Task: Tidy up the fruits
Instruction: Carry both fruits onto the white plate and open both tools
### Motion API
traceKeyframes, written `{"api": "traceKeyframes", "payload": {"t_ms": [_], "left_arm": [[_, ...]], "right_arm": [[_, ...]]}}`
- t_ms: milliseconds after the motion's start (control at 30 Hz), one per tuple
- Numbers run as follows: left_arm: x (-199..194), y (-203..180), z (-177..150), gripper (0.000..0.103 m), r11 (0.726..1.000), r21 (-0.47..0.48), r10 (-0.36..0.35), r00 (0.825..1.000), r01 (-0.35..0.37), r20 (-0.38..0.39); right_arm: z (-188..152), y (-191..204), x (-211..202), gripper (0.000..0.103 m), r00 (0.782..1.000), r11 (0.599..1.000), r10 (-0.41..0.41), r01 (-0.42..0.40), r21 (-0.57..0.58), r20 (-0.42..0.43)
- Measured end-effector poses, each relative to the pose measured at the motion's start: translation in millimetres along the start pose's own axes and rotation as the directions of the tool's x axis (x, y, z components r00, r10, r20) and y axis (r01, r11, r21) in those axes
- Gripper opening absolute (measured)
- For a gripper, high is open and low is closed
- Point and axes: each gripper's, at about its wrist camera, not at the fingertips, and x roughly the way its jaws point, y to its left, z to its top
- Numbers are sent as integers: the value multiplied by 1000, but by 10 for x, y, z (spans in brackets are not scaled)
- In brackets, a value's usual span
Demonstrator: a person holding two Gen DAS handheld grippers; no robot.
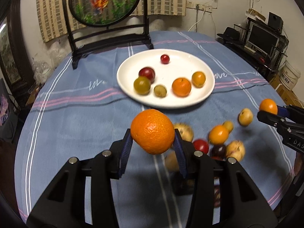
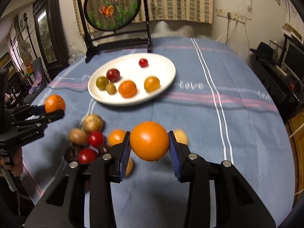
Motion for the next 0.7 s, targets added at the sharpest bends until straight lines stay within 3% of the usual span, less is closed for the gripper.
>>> {"api": "traceKeyframes", "payload": {"t_ms": [233, 367, 700], "left_arm": [[257, 54, 407, 44, 998, -64, -12, 1000, 12, -5], [490, 106, 626, 44, 996, -86, 18, 1000, -19, -10], [1089, 207, 1088, 44, 992, -104, 77, 997, -78, -19]], "right_arm": [[480, 115, 202, 39, 999, 999, 23, -21, -45, 45], [705, 171, 408, 39, 998, 998, 21, -17, -60, 67], [1067, 193, 1199, 39, 1000, 997, 31, -31, -69, 2]]}}
